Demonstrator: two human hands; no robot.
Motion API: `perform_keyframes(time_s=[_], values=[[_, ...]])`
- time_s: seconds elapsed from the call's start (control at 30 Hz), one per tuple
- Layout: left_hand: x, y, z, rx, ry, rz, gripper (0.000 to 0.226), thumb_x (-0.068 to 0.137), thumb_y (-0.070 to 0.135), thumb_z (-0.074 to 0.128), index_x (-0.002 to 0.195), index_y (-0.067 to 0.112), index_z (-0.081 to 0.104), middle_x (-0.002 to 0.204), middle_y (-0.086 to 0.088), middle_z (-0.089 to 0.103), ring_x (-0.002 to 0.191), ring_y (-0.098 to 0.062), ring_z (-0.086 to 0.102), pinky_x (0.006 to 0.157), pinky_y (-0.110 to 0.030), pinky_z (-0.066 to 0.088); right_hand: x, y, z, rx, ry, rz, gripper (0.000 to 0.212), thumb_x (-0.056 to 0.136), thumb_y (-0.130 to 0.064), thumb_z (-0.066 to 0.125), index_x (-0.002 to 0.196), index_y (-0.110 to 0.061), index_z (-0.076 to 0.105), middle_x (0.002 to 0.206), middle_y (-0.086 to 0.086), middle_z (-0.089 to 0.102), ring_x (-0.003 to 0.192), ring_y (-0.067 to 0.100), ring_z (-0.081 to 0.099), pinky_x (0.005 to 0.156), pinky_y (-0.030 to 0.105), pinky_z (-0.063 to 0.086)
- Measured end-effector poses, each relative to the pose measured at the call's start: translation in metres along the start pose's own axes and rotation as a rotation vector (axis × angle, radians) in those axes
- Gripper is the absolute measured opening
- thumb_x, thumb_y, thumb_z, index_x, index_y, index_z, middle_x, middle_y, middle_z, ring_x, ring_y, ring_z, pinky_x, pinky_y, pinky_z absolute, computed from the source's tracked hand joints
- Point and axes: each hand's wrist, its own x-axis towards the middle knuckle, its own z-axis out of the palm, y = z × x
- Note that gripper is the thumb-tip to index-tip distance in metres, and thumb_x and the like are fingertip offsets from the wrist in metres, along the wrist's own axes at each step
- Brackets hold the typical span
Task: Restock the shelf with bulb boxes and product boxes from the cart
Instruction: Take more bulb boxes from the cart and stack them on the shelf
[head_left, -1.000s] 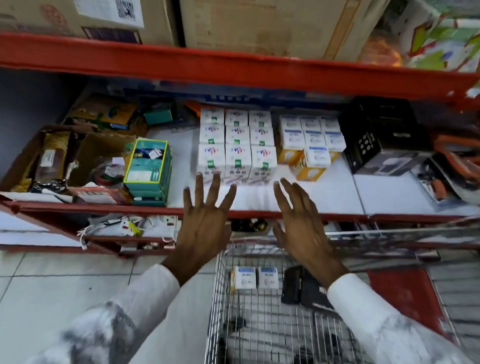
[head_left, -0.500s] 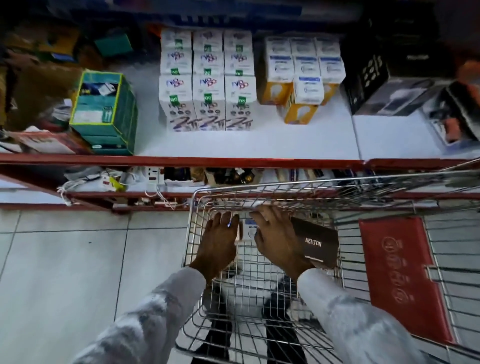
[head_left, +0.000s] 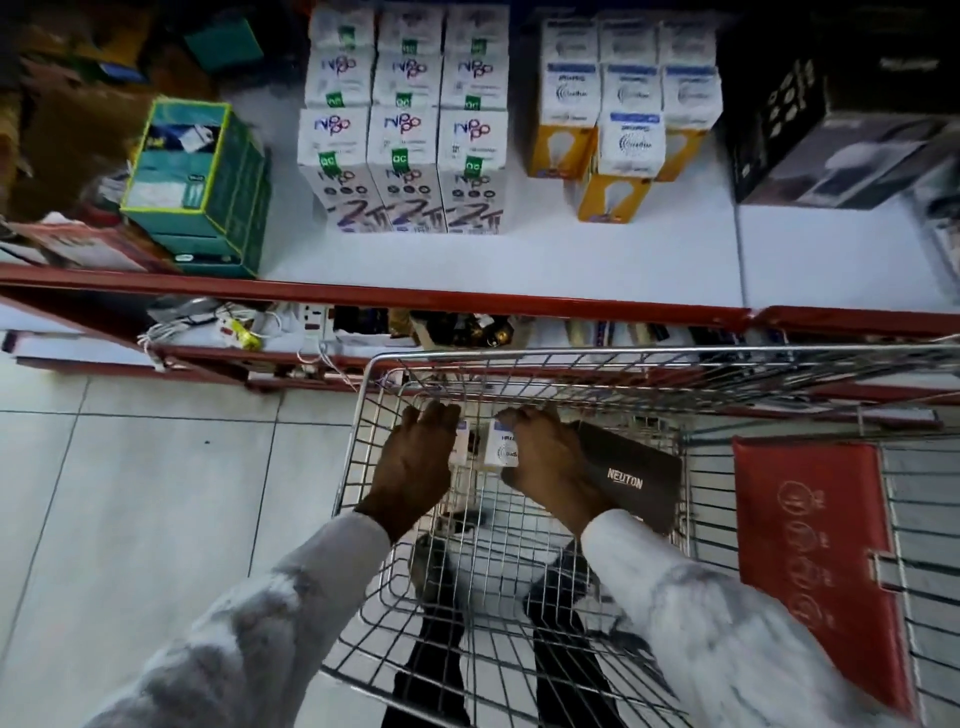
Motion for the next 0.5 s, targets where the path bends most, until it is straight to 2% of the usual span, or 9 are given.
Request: perform_keyframes(time_s=[0.1,0.17,0.23,0.33,0.43,0.5], values=[[-0.023,0.015,-0.044,-0.082,0.034,0.01,0.069,0.072,0.006,0.073,0.133,0.019,0.042,0.129,-0.006,0.056,0.109,-0.03,0.059,0.075,-0.037,0.058,-0.037,0.001,-0.051,0.102,0.046,0.041,0.073,0.068,-0.03,0.081,0.134,-0.028,0.049,0.122,0.005,0.063,0.113,0.028,0.054,0.089,0.036,0.048],[-0.038,0.028,-0.079,-0.103,0.074,0.039,0.072,0.07,0.012,0.076,0.132,0.021,0.041,0.125,-0.004,0.06,0.107,-0.029,0.063,0.073,-0.037,0.057,-0.06,0.002,-0.086,0.158,0.076,0.073,0.077,0.066,-0.032,0.082,0.134,-0.033,0.046,0.121,0.002,0.064,0.11,0.024,0.055,0.084,0.032,0.047],[-0.05,0.045,-0.116,-0.095,0.125,0.077,0.077,0.068,0.017,0.076,0.134,0.023,0.038,0.123,-0.004,0.063,0.105,-0.03,0.065,0.075,-0.042,0.059,-0.079,0.005,-0.122,0.193,0.118,0.088,0.077,0.063,-0.034,0.083,0.131,-0.039,0.046,0.121,-0.002,0.063,0.11,0.021,0.055,0.083,0.031,0.047],[-0.059,0.074,-0.163,-0.076,0.202,0.141,0.086,0.066,0.021,0.077,0.139,0.024,0.031,0.124,-0.004,0.063,0.107,-0.032,0.063,0.079,-0.048,0.059,-0.103,0.009,-0.176,0.218,0.157,0.094,0.075,0.061,-0.031,0.086,0.126,-0.038,0.05,0.112,-0.008,0.059,0.107,0.017,0.053,0.08,0.031,0.046],[-0.048,0.099,-0.198,-0.071,0.27,0.166,0.08,0.07,0.025,0.075,0.14,0.022,0.036,0.127,-0.004,0.06,0.113,-0.03,0.056,0.083,-0.045,0.056,-0.109,0.019,-0.225,0.269,0.248,0.098,0.072,0.057,-0.026,0.089,0.122,-0.032,0.057,0.104,-0.008,0.061,0.097,0.017,0.061,0.081,0.031,0.053],[-0.03,0.111,-0.212,-0.083,0.305,0.163,0.077,0.07,0.023,0.075,0.139,0.019,0.041,0.128,-0.006,0.059,0.116,-0.032,0.052,0.086,-0.045,0.054,-0.101,0.029,-0.248,0.286,0.344,0.1,0.071,0.057,-0.023,0.089,0.121,-0.027,0.06,0.103,-0.006,0.06,0.092,0.016,0.06,0.078,0.025,0.049]])
